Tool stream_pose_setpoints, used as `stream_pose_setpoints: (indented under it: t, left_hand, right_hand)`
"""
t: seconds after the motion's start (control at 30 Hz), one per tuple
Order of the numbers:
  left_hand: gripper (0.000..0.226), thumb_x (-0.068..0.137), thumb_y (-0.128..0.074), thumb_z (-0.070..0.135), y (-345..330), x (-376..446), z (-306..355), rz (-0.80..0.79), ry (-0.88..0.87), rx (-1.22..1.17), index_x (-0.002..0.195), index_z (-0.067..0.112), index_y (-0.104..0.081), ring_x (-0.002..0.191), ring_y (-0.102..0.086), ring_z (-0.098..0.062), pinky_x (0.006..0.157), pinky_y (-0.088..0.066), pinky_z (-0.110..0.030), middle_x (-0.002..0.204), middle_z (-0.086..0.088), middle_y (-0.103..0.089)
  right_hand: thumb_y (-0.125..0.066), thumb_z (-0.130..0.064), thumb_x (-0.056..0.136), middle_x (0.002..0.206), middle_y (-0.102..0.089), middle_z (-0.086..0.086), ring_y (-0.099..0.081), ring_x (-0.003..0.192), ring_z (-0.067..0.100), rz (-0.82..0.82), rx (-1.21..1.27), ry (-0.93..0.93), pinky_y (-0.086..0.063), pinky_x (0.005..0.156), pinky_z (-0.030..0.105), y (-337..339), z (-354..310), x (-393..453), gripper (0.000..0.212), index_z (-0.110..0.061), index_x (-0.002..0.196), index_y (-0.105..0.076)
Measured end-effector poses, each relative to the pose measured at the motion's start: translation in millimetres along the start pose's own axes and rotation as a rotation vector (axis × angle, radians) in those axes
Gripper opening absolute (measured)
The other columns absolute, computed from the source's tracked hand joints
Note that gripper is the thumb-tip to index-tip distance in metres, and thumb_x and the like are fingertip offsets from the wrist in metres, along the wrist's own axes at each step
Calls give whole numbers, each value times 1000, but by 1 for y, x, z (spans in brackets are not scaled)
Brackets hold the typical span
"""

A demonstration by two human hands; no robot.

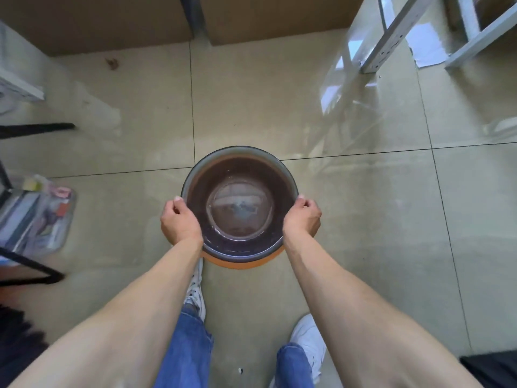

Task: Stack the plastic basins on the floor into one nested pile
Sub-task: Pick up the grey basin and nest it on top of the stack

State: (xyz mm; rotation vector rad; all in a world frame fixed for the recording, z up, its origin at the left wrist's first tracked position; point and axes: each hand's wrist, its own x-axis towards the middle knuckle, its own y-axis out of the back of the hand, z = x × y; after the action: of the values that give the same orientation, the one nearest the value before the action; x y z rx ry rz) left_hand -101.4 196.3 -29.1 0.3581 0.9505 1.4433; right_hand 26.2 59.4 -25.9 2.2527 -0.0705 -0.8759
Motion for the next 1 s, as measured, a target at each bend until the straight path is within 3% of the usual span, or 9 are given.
stream_pose_setpoints:
  t: [0.17,0.37,0.53,0.63,0.8,0.9,1.0]
  left_hand:
    - [33,96,-44,20,-10,9,-24,-86,-10,83,97,-2,-68,91,-59,-43,80,-46,-37,101,-32,-65]
    - [31,95,-49,18,-23,19,-39,-107,41,98,95,-5,-69,91,-59,-47,71,-40,-32,98,-34,-62]
    - [28,91,-57,24,-25,21,-41,-88,33,145,104,3,-71,93,-63,-42,77,-47,-34,102,-21,-69]
    - [27,88,-61,22,-23,19,-41,-33,59,105,113,10,-62,96,-65,-32,79,-45,-31,101,-12,-71]
    - [15,86,-64,21,-21,20,-42,-33,9,123,97,12,-67,96,-65,-31,78,-43,-27,108,-11,-65]
    - [19,84,-66,26,-21,26,-44,-23,3,150,98,13,-68,102,-62,-31,86,-48,-34,115,-11,-59]
    - [37,84,-67,33,-23,34,-47,-55,59,136,114,12,-63,114,-58,-32,94,-46,-38,124,-12,-56]
  right_hand:
    - [-48,-22,99,118,-69,19,-63,112,37,-80,-171,21,-47,89,33,-9,12,13,29,-8,111,-70]
    - [-55,-24,97,118,-70,18,-65,111,36,-74,-350,95,-49,88,33,-22,17,22,27,-10,110,-73]
    - [-62,-26,93,112,-71,17,-66,106,38,-22,-442,164,-51,87,36,-26,21,21,23,-11,107,-71]
    - [-66,-23,89,108,-71,14,-66,103,37,18,-421,181,-50,85,37,-26,23,22,21,-11,105,-61]
    - [-64,-26,90,107,-70,11,-66,101,33,-9,-470,201,-50,84,35,-25,25,26,16,-13,98,-66]
    - [-63,-27,91,112,-66,12,-63,106,33,6,-468,201,-49,87,36,-24,27,30,18,-13,101,-66]
    - [-63,-28,90,117,-59,12,-58,113,34,28,-392,194,-46,91,38,-25,28,36,25,-11,108,-62]
